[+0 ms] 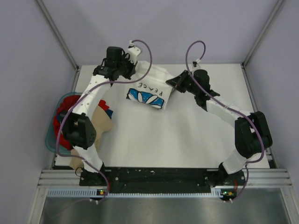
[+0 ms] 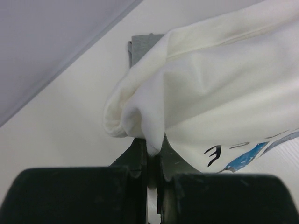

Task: Fold and stack the t-shirts
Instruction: Put the neatly folded tshirt into the corner of the board with both arms

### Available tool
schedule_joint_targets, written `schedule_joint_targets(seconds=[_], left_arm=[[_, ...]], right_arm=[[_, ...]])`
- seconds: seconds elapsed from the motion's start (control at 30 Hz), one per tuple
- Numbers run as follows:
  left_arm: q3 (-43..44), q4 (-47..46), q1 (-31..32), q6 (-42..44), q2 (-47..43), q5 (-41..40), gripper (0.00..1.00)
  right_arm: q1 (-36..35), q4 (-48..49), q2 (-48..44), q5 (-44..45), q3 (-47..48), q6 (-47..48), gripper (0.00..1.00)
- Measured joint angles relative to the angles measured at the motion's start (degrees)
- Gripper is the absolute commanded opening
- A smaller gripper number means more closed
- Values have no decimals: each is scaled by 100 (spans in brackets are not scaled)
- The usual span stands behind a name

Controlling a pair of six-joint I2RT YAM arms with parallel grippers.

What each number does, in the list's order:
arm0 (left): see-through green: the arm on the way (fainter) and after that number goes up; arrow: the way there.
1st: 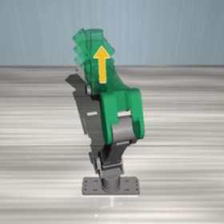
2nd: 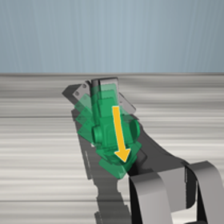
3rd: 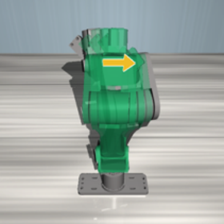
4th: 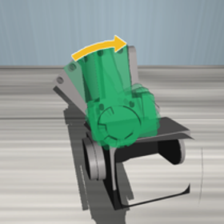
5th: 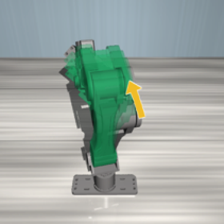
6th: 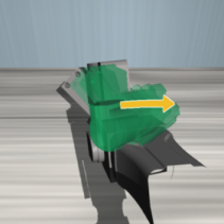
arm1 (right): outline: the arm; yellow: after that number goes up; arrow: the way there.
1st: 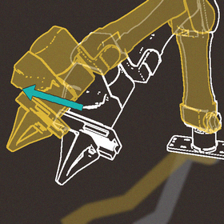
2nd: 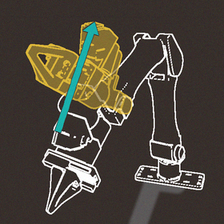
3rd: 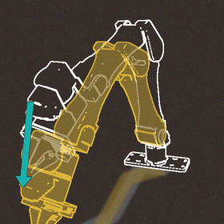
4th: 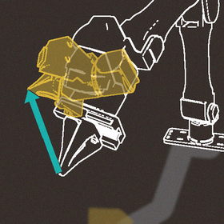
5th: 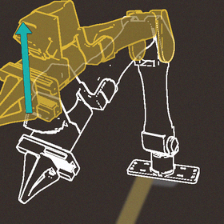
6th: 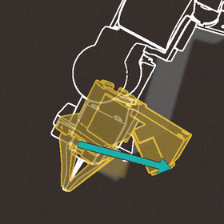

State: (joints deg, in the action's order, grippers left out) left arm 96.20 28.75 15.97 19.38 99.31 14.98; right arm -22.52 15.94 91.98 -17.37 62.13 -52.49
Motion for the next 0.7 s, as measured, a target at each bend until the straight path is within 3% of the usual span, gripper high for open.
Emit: schedule_joint_targets(seconds=[0.27,0.7], left_arm=[[1733,256,-66,140,1530,-105,0],[1276,549,-769,20,1080,256,0]], right_arm=[[-216,-37,466,682,444,-485,0],[-1178,-70,592,1143,887,-632,0]])
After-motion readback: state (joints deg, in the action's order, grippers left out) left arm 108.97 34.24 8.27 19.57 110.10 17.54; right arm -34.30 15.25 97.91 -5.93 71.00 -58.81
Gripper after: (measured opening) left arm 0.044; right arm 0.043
